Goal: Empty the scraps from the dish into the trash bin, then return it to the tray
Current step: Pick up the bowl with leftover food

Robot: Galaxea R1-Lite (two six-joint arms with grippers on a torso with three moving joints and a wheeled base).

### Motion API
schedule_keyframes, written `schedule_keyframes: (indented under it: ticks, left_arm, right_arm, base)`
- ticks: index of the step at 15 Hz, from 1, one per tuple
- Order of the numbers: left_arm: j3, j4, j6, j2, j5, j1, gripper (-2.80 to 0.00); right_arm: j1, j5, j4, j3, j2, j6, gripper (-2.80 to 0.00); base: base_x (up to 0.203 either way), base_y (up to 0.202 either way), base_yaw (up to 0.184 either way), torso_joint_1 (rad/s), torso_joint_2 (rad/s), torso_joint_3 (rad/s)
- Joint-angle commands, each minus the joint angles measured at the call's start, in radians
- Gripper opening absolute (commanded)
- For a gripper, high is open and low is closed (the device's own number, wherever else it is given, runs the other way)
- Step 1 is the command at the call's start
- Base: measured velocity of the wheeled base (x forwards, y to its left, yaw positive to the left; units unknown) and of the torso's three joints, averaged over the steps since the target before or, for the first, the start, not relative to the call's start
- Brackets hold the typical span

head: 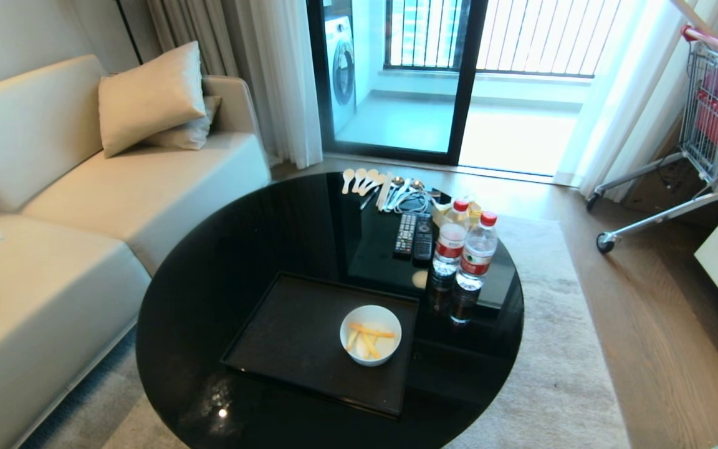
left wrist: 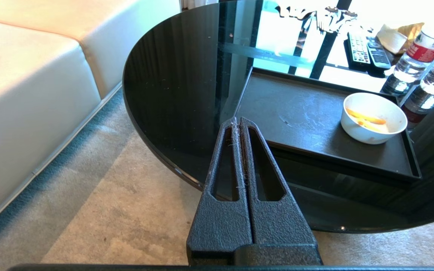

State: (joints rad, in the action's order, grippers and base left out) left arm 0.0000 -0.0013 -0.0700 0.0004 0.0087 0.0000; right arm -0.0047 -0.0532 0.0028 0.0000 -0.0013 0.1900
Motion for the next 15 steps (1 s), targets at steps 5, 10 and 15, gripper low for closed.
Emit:
schedule_keyframes:
  ticks: [5, 10, 15]
  left_arm:
    - [0.0, 0.0, -0.001, 0.0, 0.001, 0.0, -2.8]
    - [0.0, 0.0, -0.001, 0.0, 0.001, 0.0, -2.8]
    - [0.0, 0.0, -0.001, 0.0, 0.001, 0.0, -2.8]
  right_arm:
    - [0.0, 0.0, 0.0, 0.0, 0.001, 0.002, -2.8]
    - [0.0, 0.0, -0.001, 0.0, 0.001, 0.003, -2.8]
    - [0.0, -0.003, 0.0, 0.0, 0.001, -0.001, -2.8]
  base:
    - [0.0, 0.0, 0.0, 0.0, 0.0, 0.0]
    - [0.0, 0.0, 0.0, 0.0, 0.0, 0.0]
    - [0.0, 0.0, 0.0, 0.0, 0.0, 0.0]
